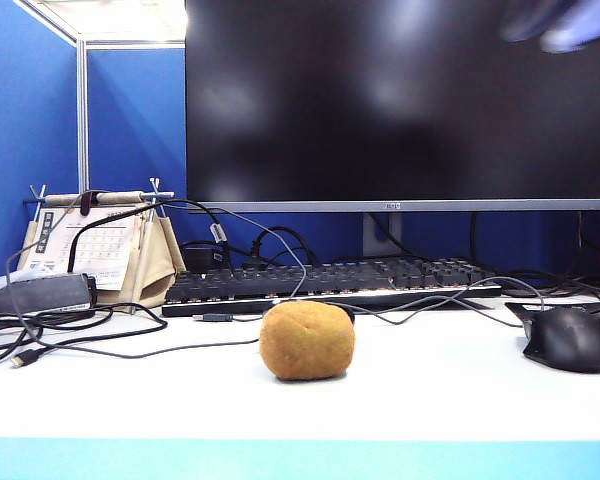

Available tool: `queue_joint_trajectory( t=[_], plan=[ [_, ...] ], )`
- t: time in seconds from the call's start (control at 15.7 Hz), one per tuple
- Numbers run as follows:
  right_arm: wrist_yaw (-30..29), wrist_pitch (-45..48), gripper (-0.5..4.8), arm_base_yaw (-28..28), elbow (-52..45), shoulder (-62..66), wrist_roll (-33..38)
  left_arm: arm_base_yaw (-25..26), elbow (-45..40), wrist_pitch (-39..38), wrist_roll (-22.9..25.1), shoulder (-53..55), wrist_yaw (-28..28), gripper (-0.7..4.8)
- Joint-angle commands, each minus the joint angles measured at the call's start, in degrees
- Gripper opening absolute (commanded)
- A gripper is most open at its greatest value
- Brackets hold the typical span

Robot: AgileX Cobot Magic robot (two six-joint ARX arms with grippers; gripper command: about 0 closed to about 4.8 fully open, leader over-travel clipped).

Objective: Pick up the kiwi and place it near the upside-down mouse.

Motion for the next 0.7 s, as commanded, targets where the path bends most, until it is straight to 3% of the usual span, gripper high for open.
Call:
queue_joint_trajectory(
  t=[0.06, 0.25, 0.32, 0.51, 0.7],
  plan=[
    [7.19, 0.68, 2.40, 0.02, -11.52, -16.33, 2.80, 0.07, -8.26, 0.04, -7.52, -4.04, -7.89, 0.57],
    [9.29, -2.32, 2.22, 0.07, -22.43, -37.11, 5.16, 0.07, -16.87, 5.77, -11.10, -4.48, -18.49, 0.57],
    [9.53, -2.45, 2.08, 0.22, -24.70, -41.05, 5.09, 0.07, -18.64, 7.37, -11.67, -4.48, -19.74, 0.57],
    [11.34, -4.94, 2.05, 0.22, -27.06, -38.23, 6.36, 0.22, -25.49, 11.65, -16.09, -4.48, -24.13, 0.57],
    [12.63, -4.87, 2.05, 0.22, -30.10, -38.25, 8.48, 0.22, -28.46, 11.76, -19.63, -4.48, -24.37, 0.57]
  ],
)
